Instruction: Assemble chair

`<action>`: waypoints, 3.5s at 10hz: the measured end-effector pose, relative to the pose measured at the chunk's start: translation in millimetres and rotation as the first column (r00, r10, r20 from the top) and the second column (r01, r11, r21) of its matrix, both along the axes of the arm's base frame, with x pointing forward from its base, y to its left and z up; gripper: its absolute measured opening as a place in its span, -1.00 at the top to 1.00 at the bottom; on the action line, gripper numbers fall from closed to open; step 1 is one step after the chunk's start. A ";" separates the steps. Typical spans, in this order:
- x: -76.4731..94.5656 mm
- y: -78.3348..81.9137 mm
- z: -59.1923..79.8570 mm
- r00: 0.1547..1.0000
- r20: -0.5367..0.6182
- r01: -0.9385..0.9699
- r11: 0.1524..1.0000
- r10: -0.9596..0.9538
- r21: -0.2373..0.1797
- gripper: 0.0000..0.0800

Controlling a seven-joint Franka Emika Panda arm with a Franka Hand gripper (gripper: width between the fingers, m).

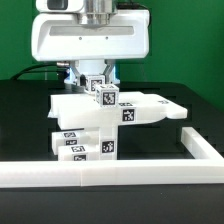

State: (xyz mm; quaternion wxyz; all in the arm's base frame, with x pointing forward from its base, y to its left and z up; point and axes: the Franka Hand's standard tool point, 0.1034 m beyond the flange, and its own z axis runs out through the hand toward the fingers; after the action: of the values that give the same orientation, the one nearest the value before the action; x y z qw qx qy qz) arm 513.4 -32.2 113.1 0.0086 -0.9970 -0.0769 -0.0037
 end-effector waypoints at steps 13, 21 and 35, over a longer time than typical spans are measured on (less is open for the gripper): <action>1.4 5.5 -0.6 0.503 -0.039 0.864 0.502 -0.863 0.020 0.28; 3.5 1.5 0.8 0.832 -0.012 0.554 0.832 -0.554 0.024 -0.62; 16.7 -8.1 10.5 0.872 0.061 -0.479 0.873 0.485 -0.094 -0.29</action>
Offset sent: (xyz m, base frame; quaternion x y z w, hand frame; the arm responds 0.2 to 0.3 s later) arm 0.0000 0.0000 0.0000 0.0000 0.0000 0.1938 0.9810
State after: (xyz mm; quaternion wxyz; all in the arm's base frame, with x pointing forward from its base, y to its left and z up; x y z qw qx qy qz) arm 530.1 -40.2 123.6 -0.0320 -0.9449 -0.3234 -0.0400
